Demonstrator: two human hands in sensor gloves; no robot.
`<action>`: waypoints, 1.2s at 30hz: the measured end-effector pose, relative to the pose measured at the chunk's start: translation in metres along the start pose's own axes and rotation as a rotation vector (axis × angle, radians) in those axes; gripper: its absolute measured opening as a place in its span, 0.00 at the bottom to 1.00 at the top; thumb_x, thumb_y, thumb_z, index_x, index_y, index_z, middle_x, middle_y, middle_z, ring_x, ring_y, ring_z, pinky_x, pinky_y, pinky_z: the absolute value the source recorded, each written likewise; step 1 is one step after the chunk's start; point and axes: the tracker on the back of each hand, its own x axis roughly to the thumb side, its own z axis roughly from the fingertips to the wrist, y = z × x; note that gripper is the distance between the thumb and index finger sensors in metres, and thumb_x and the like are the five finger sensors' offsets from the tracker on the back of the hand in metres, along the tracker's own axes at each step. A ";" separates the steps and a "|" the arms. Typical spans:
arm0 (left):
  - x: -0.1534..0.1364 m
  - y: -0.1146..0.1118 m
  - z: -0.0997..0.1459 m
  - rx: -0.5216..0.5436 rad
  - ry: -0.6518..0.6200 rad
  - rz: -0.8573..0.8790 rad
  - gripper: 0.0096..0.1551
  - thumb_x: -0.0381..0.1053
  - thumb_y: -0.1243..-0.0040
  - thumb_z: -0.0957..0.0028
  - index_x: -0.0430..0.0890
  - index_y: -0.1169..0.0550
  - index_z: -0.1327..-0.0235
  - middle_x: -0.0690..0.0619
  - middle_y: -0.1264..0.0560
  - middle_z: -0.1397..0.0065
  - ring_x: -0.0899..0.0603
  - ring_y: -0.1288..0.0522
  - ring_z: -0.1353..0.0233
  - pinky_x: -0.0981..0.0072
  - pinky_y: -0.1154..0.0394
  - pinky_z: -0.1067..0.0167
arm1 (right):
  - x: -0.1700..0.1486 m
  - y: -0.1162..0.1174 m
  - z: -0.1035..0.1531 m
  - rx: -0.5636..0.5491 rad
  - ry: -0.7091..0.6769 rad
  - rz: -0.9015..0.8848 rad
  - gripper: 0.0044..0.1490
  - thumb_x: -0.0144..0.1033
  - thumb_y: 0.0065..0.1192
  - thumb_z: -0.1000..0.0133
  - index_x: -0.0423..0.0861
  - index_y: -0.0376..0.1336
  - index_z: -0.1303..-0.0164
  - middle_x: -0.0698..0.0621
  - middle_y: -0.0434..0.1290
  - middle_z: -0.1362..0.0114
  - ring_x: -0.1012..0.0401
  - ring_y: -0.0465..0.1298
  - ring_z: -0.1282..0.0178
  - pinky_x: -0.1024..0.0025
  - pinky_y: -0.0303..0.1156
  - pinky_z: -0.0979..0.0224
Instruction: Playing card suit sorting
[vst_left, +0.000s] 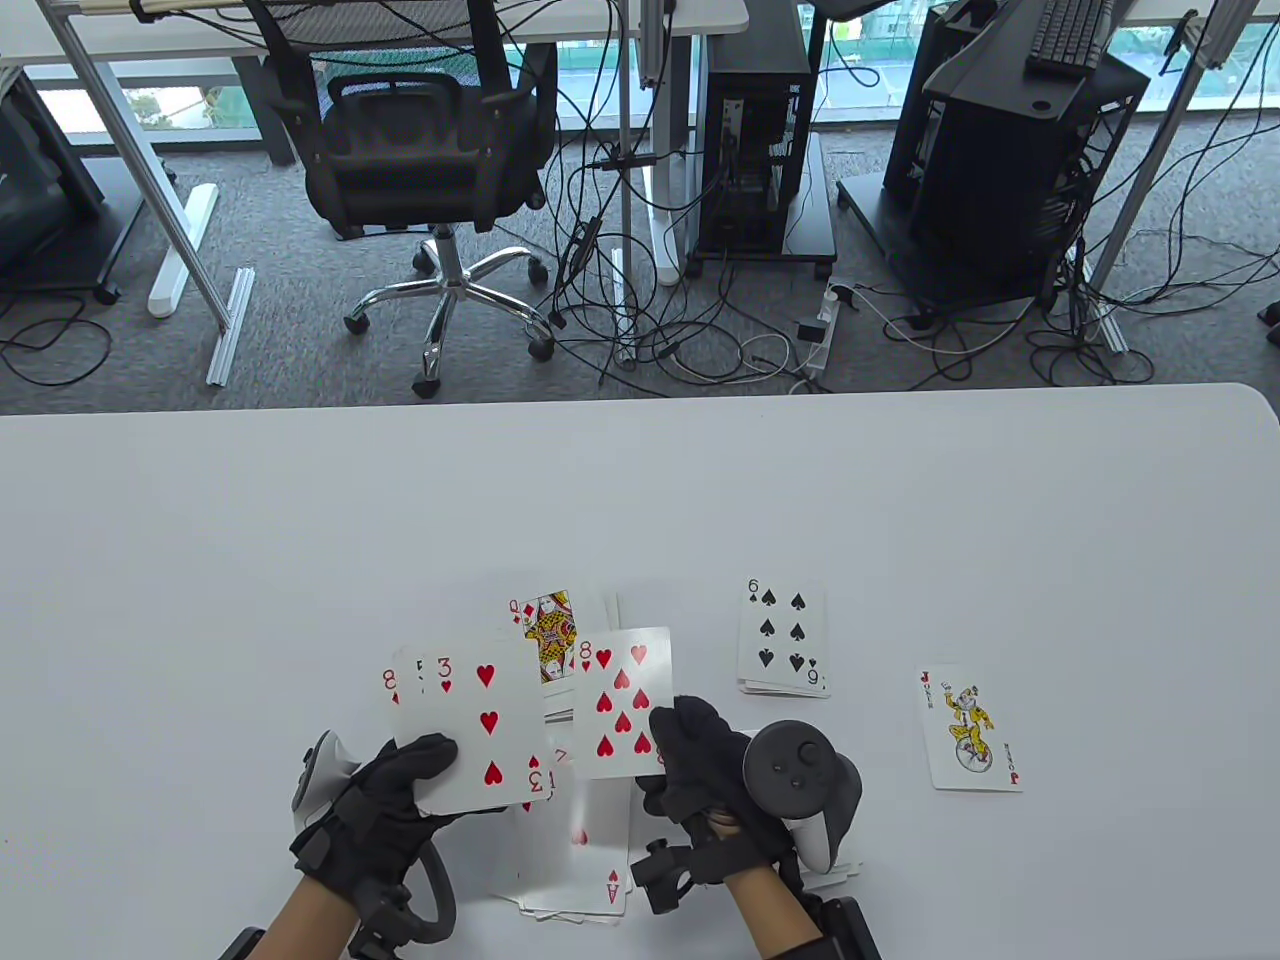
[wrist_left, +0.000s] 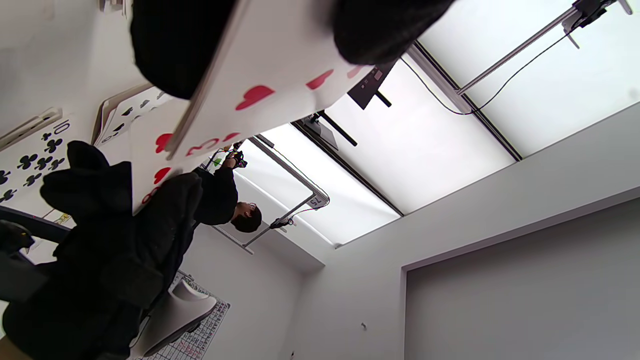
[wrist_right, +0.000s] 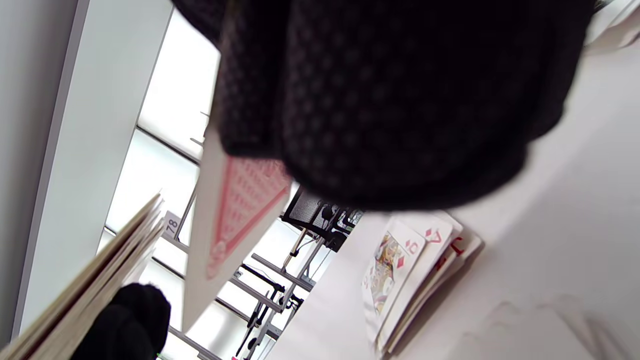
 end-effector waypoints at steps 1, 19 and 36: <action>0.000 0.001 0.000 0.004 -0.002 0.001 0.31 0.50 0.47 0.34 0.49 0.43 0.22 0.47 0.36 0.20 0.38 0.28 0.26 0.52 0.23 0.38 | 0.002 0.005 0.001 0.051 -0.001 0.038 0.29 0.27 0.53 0.42 0.16 0.60 0.46 0.48 0.80 0.70 0.58 0.82 0.82 0.54 0.80 0.57; -0.001 0.001 0.001 0.001 0.015 0.006 0.31 0.50 0.47 0.34 0.48 0.43 0.22 0.47 0.36 0.20 0.38 0.28 0.26 0.52 0.23 0.38 | 0.012 0.079 0.027 0.532 0.009 0.825 0.40 0.32 0.55 0.41 0.13 0.51 0.38 0.47 0.80 0.72 0.57 0.80 0.86 0.57 0.79 0.61; -0.013 -0.005 -0.002 -0.031 0.075 -0.022 0.31 0.49 0.46 0.34 0.48 0.43 0.22 0.47 0.36 0.20 0.38 0.28 0.26 0.51 0.23 0.38 | 0.040 0.045 0.024 0.092 -0.322 0.452 0.36 0.36 0.50 0.38 0.16 0.59 0.43 0.44 0.80 0.62 0.53 0.82 0.75 0.51 0.78 0.52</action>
